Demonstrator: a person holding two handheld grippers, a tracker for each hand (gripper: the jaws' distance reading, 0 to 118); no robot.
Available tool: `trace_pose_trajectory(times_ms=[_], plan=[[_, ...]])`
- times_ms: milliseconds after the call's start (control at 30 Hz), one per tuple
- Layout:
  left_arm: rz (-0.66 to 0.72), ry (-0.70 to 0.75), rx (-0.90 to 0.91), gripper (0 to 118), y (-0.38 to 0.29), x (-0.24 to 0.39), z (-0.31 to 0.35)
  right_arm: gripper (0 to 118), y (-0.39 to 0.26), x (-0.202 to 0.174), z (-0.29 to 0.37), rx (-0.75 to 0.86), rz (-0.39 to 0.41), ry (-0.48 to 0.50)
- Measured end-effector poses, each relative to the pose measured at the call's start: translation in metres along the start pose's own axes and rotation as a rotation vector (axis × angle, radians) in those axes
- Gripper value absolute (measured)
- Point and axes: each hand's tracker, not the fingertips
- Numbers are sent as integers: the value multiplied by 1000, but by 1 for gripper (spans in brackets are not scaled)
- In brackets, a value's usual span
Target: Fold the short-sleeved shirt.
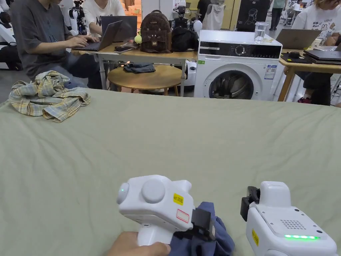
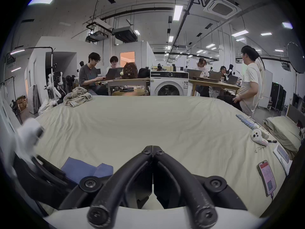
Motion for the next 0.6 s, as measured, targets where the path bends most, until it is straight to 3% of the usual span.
trace_pose_trajectory(times_ms=[67, 100, 200, 433, 600], plan=[[35, -52, 74, 47, -3, -6, 17, 0, 0, 0, 1, 3, -6, 0], [38, -77, 114, 41, -3, -9, 21, 0, 1, 1, 1, 4, -8, 1], [34, -70, 100, 8, 3, -20, 11, 0, 2, 1, 2, 7, -16, 2], [179, -300, -18, 3, 4, -49, -75, 0, 5, 1, 5, 24, -16, 3], [220, -239, -62, 0, -10, -53, -124, 0, 5, 4, 6, 28, -12, -4]])
